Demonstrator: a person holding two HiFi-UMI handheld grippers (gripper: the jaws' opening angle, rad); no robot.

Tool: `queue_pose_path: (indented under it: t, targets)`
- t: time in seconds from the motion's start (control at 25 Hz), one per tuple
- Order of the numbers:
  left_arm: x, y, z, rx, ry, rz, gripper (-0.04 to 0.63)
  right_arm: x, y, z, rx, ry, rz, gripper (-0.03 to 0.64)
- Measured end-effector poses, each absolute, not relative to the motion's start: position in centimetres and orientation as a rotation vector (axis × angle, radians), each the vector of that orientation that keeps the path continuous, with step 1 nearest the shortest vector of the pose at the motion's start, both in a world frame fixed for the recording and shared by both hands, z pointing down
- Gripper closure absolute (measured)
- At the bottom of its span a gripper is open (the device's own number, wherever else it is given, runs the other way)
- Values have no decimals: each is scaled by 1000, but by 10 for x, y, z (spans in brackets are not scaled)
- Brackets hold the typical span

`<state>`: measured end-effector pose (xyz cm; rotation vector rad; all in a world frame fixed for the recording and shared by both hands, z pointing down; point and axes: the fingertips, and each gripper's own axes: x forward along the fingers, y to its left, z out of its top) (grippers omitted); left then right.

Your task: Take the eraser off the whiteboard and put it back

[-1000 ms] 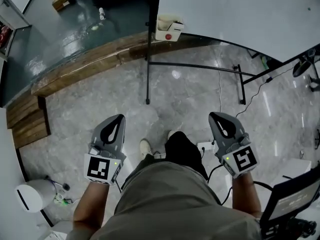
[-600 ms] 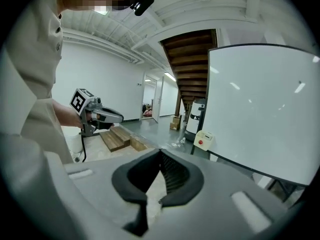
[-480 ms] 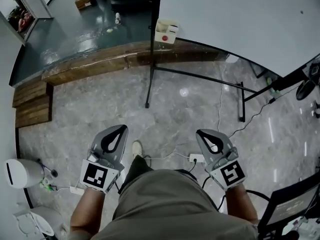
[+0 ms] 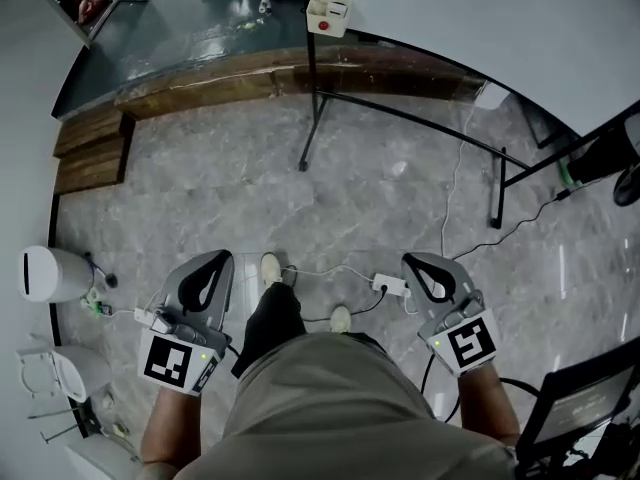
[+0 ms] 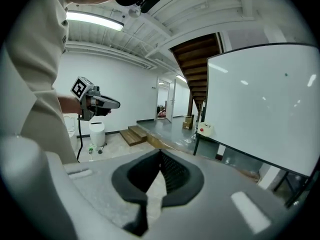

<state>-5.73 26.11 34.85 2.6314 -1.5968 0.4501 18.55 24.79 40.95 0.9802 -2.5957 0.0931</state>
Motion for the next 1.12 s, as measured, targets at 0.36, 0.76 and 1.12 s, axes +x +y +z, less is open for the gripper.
queue_pose_path:
  t: [0.36,0.76,1.12]
  targets:
    - [-1,314,325,2777,-1450,429,592,210,305,414,1024,-2629,129,614]
    - [-5,399,329,2807,-1210,318,592,148,373,372,1027,-2664,54,614]
    - [-77,487,338,2795,-1172,271,592,64,459,356,1055,-2664,39,614]
